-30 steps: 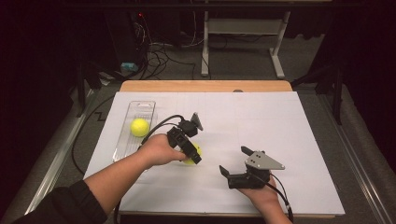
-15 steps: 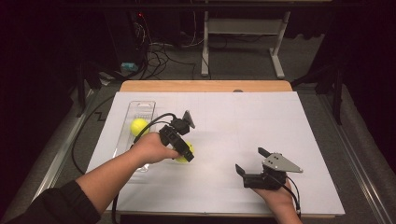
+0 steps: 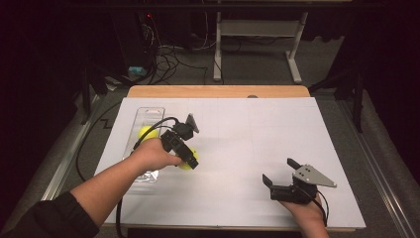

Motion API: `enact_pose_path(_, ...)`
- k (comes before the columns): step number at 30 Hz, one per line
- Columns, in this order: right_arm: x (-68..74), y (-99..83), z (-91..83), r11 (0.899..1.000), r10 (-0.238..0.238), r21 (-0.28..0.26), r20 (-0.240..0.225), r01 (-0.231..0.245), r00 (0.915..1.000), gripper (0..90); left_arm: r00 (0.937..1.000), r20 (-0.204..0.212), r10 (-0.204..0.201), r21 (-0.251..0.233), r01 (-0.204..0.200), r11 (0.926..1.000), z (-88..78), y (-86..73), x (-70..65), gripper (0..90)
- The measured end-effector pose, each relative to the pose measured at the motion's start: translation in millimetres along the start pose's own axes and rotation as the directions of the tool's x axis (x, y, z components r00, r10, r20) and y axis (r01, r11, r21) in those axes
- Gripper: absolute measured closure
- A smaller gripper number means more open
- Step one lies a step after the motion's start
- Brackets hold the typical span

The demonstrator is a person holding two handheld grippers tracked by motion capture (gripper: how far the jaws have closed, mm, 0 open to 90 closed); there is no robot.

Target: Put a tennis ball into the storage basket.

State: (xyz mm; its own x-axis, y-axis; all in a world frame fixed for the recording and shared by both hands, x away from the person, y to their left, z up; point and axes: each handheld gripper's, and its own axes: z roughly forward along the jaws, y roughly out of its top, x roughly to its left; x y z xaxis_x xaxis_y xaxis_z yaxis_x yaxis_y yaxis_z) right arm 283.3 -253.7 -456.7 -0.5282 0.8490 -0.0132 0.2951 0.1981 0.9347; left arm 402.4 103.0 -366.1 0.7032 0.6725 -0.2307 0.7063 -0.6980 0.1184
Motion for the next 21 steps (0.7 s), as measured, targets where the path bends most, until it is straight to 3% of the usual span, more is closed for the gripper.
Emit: enact_pose_path(21,-1.7,0.7,-2.0,1.0,0.021,-0.017,-0.011,-0.022,0.9997,0.0,0.9984,-0.033,-0.046,-0.023,0.046,0.9987,-32.8,-13.3,20.8,27.0)
